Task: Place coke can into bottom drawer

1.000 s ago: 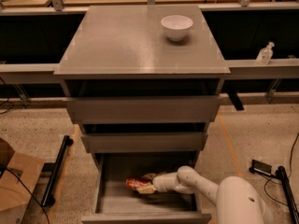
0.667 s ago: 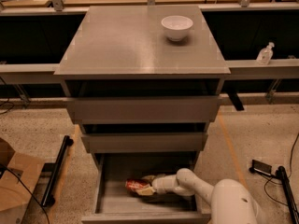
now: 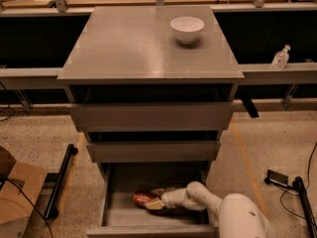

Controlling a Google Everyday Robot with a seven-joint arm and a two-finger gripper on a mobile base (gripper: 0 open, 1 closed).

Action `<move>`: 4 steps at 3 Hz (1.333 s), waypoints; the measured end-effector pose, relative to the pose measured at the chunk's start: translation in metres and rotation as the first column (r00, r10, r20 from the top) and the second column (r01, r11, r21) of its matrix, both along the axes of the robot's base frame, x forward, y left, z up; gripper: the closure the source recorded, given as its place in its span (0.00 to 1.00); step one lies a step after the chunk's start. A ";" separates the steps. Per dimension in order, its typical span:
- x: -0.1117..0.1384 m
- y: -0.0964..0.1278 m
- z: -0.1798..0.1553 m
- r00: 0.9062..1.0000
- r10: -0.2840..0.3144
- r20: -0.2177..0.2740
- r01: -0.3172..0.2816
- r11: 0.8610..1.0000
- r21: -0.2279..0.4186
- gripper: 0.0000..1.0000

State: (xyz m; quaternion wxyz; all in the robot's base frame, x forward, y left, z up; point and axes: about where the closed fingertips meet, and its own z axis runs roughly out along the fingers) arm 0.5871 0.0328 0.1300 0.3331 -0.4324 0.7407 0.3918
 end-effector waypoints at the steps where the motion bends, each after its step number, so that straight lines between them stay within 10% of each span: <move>1: -0.002 0.003 0.000 1.000 0.004 -0.002 -0.004 1.000 0.002 0.27; 2: -0.003 0.005 -0.001 1.000 0.007 -0.004 -0.007 1.000 0.004 0.04; 4: -0.004 0.007 -0.001 1.000 0.009 -0.005 -0.009 1.000 0.005 0.00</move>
Offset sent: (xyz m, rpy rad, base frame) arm -0.0010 0.0020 -0.0002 0.0012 0.0011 0.0026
